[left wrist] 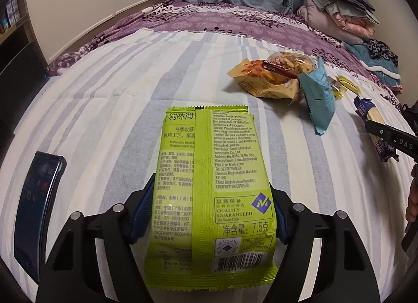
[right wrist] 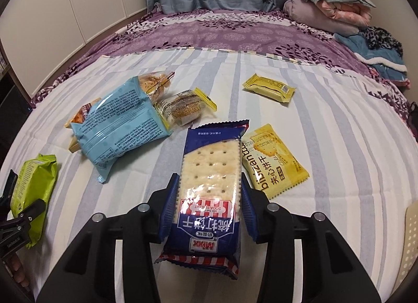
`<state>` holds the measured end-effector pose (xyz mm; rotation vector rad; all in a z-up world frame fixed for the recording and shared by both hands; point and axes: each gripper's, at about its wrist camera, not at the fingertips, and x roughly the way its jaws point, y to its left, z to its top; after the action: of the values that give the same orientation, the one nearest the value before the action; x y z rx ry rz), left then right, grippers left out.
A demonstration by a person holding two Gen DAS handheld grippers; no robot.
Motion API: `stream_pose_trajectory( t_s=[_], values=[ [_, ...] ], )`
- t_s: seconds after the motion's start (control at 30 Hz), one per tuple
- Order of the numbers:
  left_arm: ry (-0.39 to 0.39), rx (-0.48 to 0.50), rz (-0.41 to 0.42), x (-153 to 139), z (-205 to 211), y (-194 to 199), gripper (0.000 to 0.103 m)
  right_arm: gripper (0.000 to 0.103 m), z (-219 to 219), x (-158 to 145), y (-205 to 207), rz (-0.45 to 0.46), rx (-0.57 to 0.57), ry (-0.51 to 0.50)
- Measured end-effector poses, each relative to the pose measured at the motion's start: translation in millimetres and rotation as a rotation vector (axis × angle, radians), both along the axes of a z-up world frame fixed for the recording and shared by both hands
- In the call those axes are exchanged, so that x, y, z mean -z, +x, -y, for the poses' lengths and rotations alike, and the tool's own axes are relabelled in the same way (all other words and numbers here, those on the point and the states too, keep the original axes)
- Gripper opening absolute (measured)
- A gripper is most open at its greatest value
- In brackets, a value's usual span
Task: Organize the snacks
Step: 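Lift both held packs and carry them toward the cream basket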
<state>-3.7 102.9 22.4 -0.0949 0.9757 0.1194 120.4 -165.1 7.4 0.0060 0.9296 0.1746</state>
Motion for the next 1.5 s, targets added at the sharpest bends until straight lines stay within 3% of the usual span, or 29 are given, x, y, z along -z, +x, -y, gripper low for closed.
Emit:
stream_pose_trajectory(
  t_s=[0.07, 0.87, 1.1, 1.5],
  values=[
    [0.002, 0.013, 0.011, -4, 3, -1, 0.07, 0.044, 3, -5, -5, 0.009, 0.003, 0.019],
    [0.028, 0.168, 0.174, -79, 71, -14, 0.07, 0.044, 65, -61, -66, 0.158, 0.081, 0.175],
    [0.036, 0.239, 0.205, -95, 105, -15, 0.07, 0.044, 102, -76, -92, 0.221, 0.141, 0.202],
    [0.044, 0.386, 0.236, -113, 174, -17, 0.07, 0.044, 196, -103, -148, 0.329, 0.348, 0.213]
  ],
)
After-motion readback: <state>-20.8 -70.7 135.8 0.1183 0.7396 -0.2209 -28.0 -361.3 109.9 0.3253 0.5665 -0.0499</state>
